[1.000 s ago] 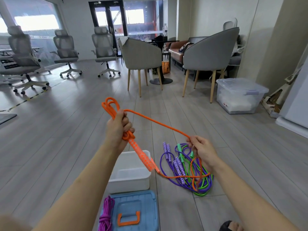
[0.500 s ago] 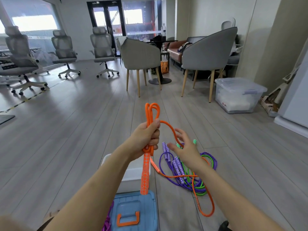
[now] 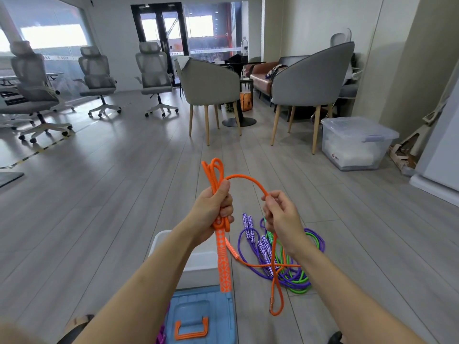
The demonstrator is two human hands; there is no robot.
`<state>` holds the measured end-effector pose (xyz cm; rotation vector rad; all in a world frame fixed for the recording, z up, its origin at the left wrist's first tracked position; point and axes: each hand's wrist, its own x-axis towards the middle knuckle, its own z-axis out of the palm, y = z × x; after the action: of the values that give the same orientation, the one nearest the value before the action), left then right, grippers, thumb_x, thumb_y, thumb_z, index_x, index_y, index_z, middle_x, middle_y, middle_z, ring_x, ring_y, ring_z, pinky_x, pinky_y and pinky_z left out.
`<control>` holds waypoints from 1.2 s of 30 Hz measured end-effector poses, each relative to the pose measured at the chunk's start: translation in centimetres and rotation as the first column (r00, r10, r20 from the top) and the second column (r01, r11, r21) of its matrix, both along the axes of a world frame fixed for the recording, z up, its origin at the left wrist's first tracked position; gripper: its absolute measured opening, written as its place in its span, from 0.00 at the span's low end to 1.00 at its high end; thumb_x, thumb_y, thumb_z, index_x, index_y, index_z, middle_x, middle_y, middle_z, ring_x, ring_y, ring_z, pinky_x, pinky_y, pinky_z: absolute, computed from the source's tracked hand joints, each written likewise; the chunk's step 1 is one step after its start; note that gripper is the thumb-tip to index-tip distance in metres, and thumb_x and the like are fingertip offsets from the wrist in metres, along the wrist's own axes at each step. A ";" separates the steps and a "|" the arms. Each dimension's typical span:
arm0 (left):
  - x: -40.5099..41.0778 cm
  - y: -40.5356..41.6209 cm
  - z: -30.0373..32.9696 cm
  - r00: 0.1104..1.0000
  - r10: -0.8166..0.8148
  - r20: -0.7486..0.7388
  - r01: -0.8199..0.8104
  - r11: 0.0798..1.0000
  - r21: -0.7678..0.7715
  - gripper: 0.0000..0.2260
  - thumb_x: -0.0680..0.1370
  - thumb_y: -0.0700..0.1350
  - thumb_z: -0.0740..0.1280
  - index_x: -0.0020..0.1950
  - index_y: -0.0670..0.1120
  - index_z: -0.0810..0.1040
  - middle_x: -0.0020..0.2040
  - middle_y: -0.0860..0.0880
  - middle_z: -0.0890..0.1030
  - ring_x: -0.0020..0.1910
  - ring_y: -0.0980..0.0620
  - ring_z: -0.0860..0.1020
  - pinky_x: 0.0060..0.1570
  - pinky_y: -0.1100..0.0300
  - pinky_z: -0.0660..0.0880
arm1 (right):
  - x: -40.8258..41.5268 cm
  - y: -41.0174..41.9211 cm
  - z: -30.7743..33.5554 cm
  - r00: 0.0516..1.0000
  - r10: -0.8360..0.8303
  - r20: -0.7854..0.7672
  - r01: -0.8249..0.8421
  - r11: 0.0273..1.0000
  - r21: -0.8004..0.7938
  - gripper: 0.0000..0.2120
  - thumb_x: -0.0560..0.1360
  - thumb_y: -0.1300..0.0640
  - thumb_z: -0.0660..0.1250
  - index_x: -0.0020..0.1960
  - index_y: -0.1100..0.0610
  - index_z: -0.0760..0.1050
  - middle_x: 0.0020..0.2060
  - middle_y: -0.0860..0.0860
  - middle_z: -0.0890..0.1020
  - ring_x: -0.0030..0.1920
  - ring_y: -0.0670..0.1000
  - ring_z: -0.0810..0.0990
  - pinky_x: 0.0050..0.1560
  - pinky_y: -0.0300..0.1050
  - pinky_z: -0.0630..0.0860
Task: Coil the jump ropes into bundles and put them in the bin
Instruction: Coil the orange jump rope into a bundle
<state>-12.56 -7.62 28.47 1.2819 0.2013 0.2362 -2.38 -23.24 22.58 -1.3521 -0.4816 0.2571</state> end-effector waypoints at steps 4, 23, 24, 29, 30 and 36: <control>0.0 -0.7 -0.6 0.999 -0.049 0.014 0.048 0.995 0.089 0.12 0.85 0.52 0.61 0.44 0.49 0.66 0.33 0.50 0.64 0.28 0.54 0.65 0.32 0.59 0.71 | -0.9 1.3 1.3 0.980 -0.181 0.076 0.183 0.983 -0.015 0.08 0.84 0.52 0.64 0.52 0.52 0.82 0.30 0.43 0.74 0.31 0.43 0.69 0.32 0.38 0.67; 0.4 -1.8 -2.1 0.996 0.018 0.092 -0.048 0.943 0.331 0.15 0.85 0.53 0.59 0.59 0.43 0.77 0.34 0.50 0.70 0.31 0.53 0.69 0.36 0.54 0.71 | -3.7 1.6 3.0 0.997 -0.077 -0.001 0.077 0.997 0.023 0.06 0.77 0.61 0.74 0.53 0.60 0.80 0.34 0.51 0.81 0.34 0.46 0.80 0.32 0.38 0.75; 0.5 -1.9 -2.4 0.995 0.039 0.087 -0.067 0.937 0.344 0.15 0.85 0.53 0.59 0.57 0.43 0.77 0.34 0.49 0.70 0.31 0.52 0.68 0.36 0.53 0.70 | -3.7 1.7 2.9 0.996 -0.089 -0.019 0.089 0.996 0.029 0.08 0.76 0.61 0.75 0.53 0.61 0.78 0.35 0.52 0.82 0.34 0.47 0.81 0.32 0.39 0.76; 1.4 -1.9 -2.6 0.959 0.272 0.084 -0.284 0.925 0.252 0.13 0.86 0.50 0.57 0.49 0.42 0.70 0.32 0.48 0.71 0.28 0.54 0.71 0.28 0.62 0.71 | -3.8 2.3 2.6 0.993 0.044 -0.111 -0.048 0.998 -0.029 0.06 0.77 0.62 0.73 0.50 0.63 0.79 0.36 0.57 0.83 0.26 0.47 0.75 0.26 0.39 0.67; 1.6 -1.4 -2.5 0.940 0.332 0.073 -0.340 0.925 0.172 0.13 0.86 0.50 0.57 0.49 0.43 0.70 0.32 0.47 0.73 0.28 0.53 0.73 0.28 0.61 0.72 | -3.8 2.3 2.6 0.991 0.088 -0.104 -0.094 0.994 -0.056 0.05 0.78 0.62 0.73 0.50 0.64 0.80 0.36 0.57 0.83 0.25 0.47 0.73 0.25 0.39 0.66; 1.8 2.3 -0.3 0.907 0.402 0.128 -0.334 0.870 -0.362 0.13 0.86 0.54 0.57 0.45 0.49 0.68 0.31 0.53 0.71 0.27 0.54 0.75 0.30 0.57 0.79 | -3.3 1.3 2.0 0.879 0.399 0.261 -0.251 0.853 -0.457 0.06 0.81 0.53 0.70 0.49 0.53 0.85 0.31 0.47 0.81 0.33 0.43 0.77 0.38 0.37 0.72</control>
<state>-10.77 -5.31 28.13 0.8659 0.3024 0.6331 -5.66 -21.92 24.54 -1.7368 -1.0104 0.4237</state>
